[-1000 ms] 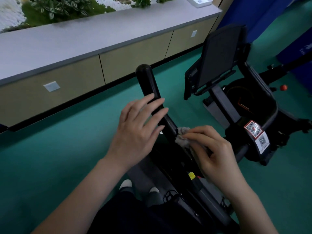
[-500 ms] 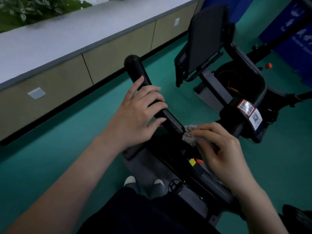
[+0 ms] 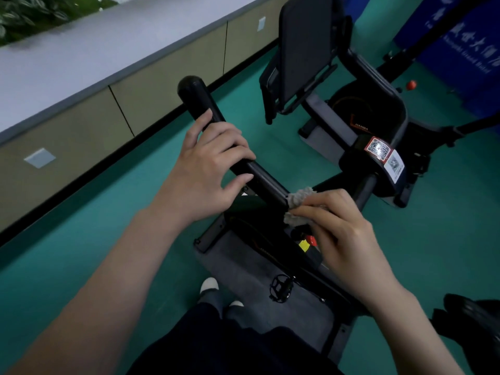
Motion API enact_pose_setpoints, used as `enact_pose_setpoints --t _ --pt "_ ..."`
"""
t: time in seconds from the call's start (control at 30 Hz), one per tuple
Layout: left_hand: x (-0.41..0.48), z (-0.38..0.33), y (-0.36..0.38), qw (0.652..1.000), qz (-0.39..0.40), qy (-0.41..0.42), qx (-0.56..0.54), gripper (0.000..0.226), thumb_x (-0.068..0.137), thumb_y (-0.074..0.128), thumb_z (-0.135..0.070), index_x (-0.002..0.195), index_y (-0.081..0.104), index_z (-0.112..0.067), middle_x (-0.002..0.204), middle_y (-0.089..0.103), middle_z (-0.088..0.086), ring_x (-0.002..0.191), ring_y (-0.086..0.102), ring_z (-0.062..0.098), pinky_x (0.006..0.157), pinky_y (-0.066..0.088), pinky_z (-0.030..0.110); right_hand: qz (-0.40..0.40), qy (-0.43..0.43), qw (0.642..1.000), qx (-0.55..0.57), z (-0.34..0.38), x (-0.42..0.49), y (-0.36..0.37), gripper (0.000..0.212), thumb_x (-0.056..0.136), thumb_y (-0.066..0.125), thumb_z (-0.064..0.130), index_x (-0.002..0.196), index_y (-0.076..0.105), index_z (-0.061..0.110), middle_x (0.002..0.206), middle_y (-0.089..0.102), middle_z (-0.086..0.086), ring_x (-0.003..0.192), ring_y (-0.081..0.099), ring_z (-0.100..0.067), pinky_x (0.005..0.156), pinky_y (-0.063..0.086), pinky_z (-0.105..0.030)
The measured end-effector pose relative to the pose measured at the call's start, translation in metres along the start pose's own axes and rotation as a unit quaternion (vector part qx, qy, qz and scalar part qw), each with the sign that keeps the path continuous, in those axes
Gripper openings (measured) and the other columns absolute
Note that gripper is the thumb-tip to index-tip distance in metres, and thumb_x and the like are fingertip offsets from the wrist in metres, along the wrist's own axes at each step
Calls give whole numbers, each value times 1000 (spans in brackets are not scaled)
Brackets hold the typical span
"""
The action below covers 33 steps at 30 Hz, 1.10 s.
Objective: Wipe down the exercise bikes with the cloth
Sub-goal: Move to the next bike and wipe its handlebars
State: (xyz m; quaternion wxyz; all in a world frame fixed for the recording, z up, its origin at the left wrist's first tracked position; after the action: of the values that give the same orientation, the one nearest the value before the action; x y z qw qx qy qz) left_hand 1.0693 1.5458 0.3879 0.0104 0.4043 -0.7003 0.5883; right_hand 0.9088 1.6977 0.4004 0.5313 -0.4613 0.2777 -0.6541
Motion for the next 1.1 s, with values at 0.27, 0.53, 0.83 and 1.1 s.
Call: enact_pose_setpoints --t 0.27,0.53,0.83,1.1 --pt "0 -4 0 1000 -1 -7 11 30 81 58 -41 99 67 -17 98 61 -5 113 50 19 119 4 37 26 208 972 107 -18 52 7 21 88 58 5 102 71 11 94 69 6 94 59 -3 81 39 -5" --pt "-2 -8 0 1000 -7 -15 17 30 84 55 -39 99 66 -17 99 61 -3 116 49 18 119 4 38 201 281 892 291 -32 90 26 16 92 55 3 100 69 1 76 68 -6 62 64 -9 60 54 -22" --pt "-4 -11 3 999 -13 -30 14 32 83 54 -39 101 66 -16 100 61 -2 119 47 18 119 3 39 280 240 906 206 -44 77 18 16 92 55 7 100 69 6 85 69 -2 77 64 -13 76 54 -30" --pt "-4 -10 3 1000 -10 -24 13 31 84 55 -39 102 66 -16 102 61 -2 119 46 18 119 2 37 196 150 967 68 -48 39 -25 15 89 58 12 95 70 20 86 67 7 89 59 -8 77 38 -17"
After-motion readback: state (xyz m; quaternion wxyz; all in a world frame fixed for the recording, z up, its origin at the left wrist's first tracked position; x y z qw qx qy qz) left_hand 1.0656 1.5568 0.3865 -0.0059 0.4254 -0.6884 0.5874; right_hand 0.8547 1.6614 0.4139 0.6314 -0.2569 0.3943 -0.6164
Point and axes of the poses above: each hand's wrist, its own x-axis towards the middle knuckle, its own y-axis out of the palm, z = x × y, the point moved 3 cm from there along x, towards the middle knuckle
